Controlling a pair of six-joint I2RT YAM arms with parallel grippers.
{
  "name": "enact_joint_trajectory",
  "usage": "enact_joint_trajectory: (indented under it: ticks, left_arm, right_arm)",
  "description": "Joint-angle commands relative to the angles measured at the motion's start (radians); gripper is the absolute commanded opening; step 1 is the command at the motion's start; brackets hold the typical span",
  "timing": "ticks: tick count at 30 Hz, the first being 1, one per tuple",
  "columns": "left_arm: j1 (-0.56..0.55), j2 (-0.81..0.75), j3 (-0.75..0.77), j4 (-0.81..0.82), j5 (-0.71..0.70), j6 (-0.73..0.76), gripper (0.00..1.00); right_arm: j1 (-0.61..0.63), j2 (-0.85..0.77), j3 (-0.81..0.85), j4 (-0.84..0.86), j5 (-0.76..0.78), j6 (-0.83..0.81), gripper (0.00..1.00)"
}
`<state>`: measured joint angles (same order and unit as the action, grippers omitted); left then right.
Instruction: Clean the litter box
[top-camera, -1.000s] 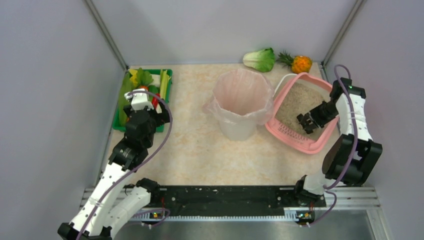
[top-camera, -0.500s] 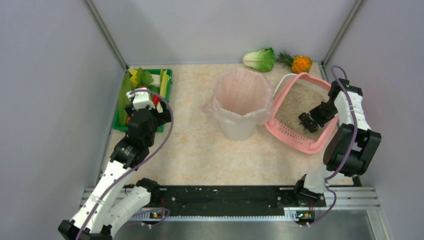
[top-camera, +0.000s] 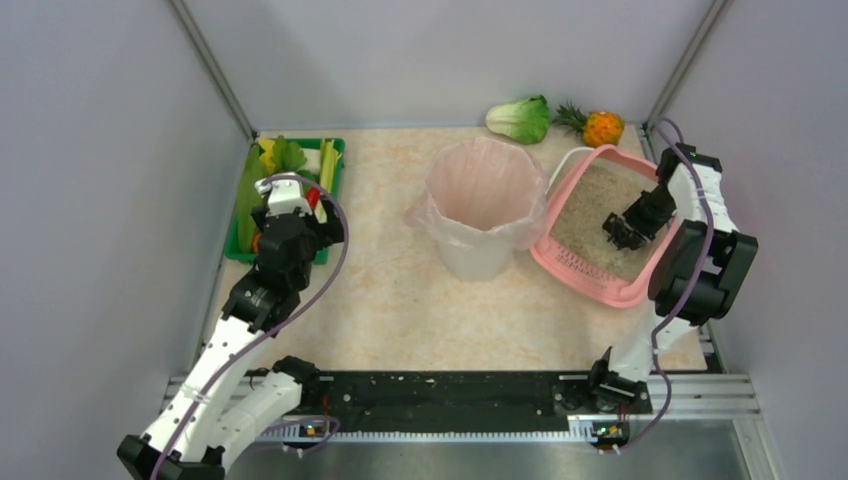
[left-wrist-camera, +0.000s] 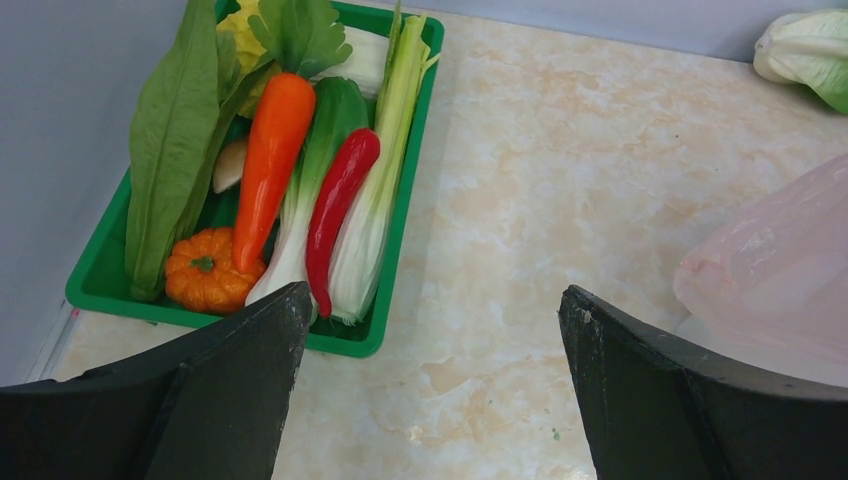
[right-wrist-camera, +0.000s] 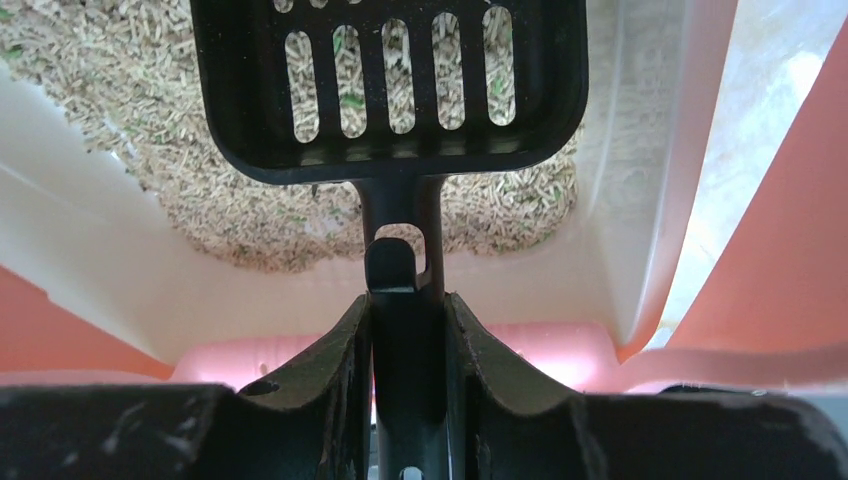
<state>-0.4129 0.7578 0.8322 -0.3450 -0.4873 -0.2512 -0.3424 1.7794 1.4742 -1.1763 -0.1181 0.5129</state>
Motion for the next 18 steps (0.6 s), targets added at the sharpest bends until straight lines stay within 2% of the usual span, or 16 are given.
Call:
enact_joint_trajectory:
  ticks: [1, 9, 18]
  left_arm:
    - [0.002, 0.009, 0.043, 0.027, -0.01, 0.01, 0.99]
    - [0.002, 0.023, 0.053, 0.027, -0.016, 0.012, 0.99]
    - [0.002, 0.032, 0.064, 0.02, -0.029, 0.01, 0.99]
  right_arm:
    - [-0.012, 0.062, 0.043, 0.006, 0.188, -0.026, 0.0]
    - [0.035, 0.133, 0.066, 0.098, 0.301, -0.054, 0.0]
    - [0.042, 0.184, 0.112, 0.225, 0.292, -0.061, 0.0]
